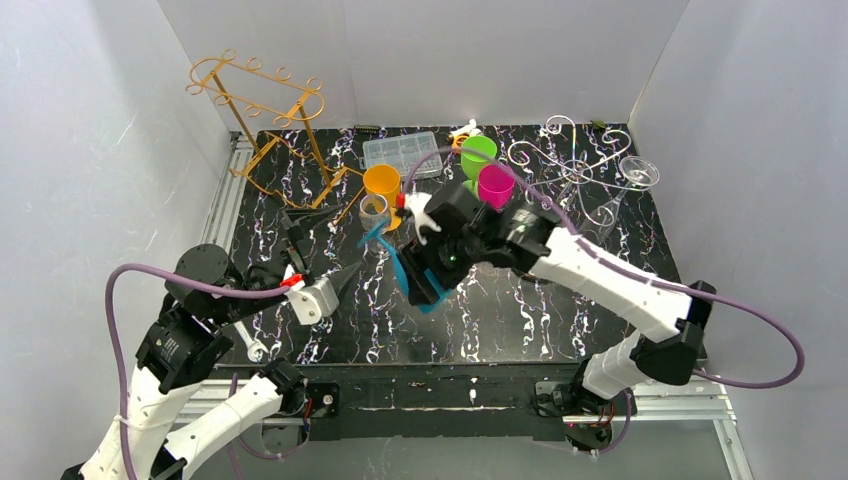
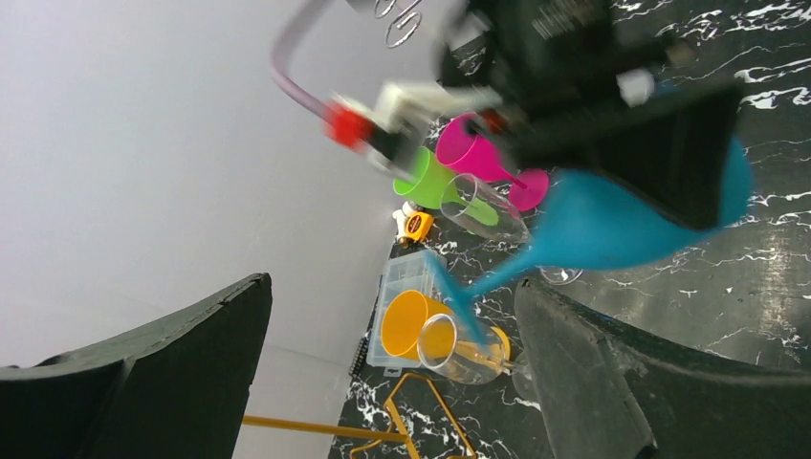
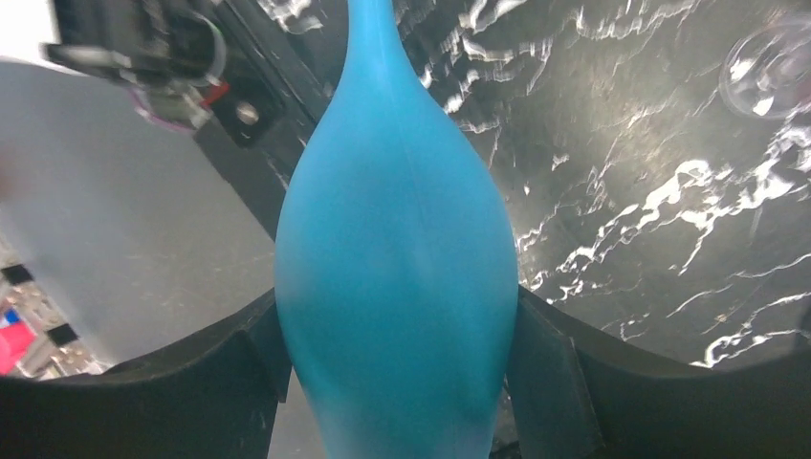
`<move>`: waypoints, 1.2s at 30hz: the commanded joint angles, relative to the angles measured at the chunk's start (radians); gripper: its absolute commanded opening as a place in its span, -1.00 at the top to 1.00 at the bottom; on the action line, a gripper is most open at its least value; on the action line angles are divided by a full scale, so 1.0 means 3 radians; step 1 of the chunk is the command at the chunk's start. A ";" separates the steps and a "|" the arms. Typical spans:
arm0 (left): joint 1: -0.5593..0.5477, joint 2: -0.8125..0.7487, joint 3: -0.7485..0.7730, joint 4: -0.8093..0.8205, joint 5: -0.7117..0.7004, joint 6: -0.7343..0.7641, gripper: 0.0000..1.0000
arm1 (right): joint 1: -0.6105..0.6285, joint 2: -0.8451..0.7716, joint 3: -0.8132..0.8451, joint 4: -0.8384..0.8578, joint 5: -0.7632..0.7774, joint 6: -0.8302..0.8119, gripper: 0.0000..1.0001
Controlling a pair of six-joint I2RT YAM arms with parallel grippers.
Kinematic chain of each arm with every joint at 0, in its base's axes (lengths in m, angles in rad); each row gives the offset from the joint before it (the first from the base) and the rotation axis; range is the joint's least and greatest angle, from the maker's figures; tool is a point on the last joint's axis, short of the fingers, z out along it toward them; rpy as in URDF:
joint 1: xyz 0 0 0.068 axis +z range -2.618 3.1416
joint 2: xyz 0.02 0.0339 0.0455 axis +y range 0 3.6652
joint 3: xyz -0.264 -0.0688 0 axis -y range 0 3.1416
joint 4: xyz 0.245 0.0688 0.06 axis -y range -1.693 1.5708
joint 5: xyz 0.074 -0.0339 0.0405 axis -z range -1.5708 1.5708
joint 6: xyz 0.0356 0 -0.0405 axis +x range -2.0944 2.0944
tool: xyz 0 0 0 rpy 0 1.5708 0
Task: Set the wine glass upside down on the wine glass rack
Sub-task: Place the wine glass at the center of the board.
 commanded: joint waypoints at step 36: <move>0.0010 -0.0043 0.0137 0.0309 -0.0507 -0.0612 -0.97 | 0.0223 0.0113 -0.0460 0.0584 0.1146 -0.0007 -0.97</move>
